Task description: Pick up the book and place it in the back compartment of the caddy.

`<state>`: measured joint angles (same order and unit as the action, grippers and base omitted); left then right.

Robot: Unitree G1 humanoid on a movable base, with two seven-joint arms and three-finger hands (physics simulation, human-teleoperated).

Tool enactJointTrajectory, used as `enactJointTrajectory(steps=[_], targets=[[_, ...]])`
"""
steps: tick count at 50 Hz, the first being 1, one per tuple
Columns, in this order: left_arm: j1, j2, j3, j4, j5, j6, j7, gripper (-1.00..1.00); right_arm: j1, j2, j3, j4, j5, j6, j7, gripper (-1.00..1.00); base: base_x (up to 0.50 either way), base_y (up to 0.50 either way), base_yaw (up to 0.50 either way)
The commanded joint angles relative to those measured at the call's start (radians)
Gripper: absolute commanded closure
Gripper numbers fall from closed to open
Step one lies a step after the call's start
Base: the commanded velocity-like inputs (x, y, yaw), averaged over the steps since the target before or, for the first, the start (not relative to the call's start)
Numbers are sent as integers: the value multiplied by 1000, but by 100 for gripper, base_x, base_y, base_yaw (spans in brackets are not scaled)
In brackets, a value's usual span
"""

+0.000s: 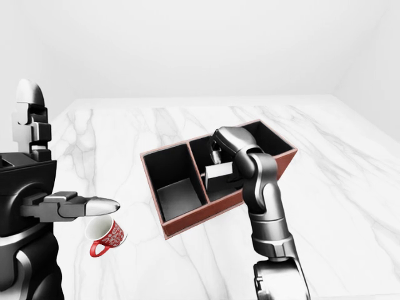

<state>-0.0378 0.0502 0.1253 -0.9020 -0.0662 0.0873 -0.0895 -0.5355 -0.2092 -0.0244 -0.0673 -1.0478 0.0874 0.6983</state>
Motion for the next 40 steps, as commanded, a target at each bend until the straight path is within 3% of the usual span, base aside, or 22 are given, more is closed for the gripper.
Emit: enactJointTrajectory(steps=[1, 40], targets=[[2, -1, -2, 5, 2, 0, 0, -100, -25, -1, -6, 40, -6, 0, 0, 100, 0, 0, 0], [-4, 1, -1, 5, 4, 0, 1, -100, -123, -27, -7, 210, 21, 0, 0, 100, 0, 0, 0]])
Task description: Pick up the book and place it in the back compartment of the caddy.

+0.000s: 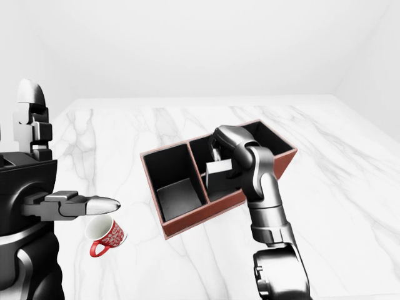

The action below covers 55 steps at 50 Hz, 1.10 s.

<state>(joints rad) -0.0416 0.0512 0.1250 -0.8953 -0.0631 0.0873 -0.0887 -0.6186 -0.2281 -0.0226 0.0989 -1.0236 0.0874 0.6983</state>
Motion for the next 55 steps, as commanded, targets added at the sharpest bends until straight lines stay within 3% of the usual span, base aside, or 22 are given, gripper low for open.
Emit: enactJointTrajectory(steps=[1, 29, 55], targets=[[1, 0, -1, -1, 1, 0, 0, -100, -46, -8, -9, 46, -3, 0, 0, 100, 0, 0, 0], [5, -2, -7, -4, 7, 0, 2, -100, -102, -16, -1, 170, 7, 0, -1, 100, 0, 0, 0], [2, -1, -8, 3, 16, 0, 0, -100, -152, -24, 3, 286, 25, -14, -68, 100, 0, 0, 0]])
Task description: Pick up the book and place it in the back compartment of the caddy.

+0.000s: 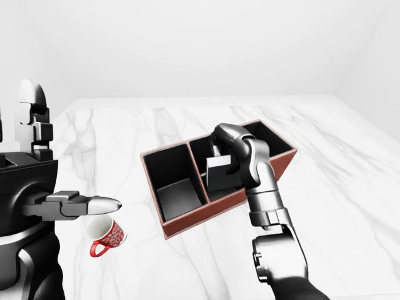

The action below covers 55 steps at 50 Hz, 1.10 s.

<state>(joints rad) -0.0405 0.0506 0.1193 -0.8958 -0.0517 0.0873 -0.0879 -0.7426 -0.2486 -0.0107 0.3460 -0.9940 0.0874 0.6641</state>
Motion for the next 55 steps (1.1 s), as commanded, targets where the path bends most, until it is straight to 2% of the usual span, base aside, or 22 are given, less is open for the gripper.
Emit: enactJointTrajectory(steps=[1, 11, 18, 39, 46, 55], targets=[[0, 0, -1, 3, 4, 0, -1, -100, -33, -4, -9, 46, -4, -16, -38, 100, 0, 0, 0], [-2, -1, 1, 1, 5, 0, -2, -100, -58, 3, -3, 94, 8, -19, -72, 100, 0, 0, 0], [0, -2, -5, 2, 8, 0, 0, -100, -60, 0, 0, 133, 11, -36, -98, 100, 0, 0, 0], [5, -3, -9, 3, 10, 0, -1, -100, -55, -2, 3, 174, 11, -47, -125, 100, 0, 0, 0], [5, -4, -11, 7, 12, 0, -2, -100, -72, -6, 2, 223, 17, -65, -153, 100, 0, 0, 0], [4, -4, -10, 2, 13, 0, -2, -100, -73, -9, 4, 235, 16, -69, -168, 100, 0, 0, 0]])
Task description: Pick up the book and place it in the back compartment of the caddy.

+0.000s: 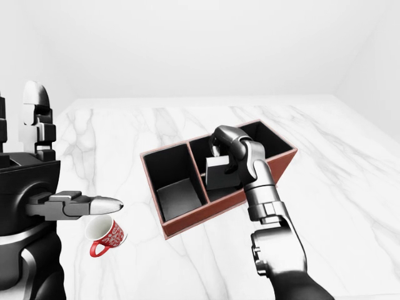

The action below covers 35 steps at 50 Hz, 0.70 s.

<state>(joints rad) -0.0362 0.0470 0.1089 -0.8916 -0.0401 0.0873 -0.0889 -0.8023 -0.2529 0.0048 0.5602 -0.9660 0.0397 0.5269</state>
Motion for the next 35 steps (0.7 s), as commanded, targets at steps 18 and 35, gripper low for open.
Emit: enactJointTrajectory(steps=[18, 35], targets=[[5, -2, -3, -9, 4, 0, 0, -100, -17, -10, -10, 53, -21, -35, -67, 100, 0, 0, 0], [2, -1, 0, 0, 5, 0, 1, -100, -23, -7, -3, 121, -27, -57, -117, 100, 0, 0, 0]])
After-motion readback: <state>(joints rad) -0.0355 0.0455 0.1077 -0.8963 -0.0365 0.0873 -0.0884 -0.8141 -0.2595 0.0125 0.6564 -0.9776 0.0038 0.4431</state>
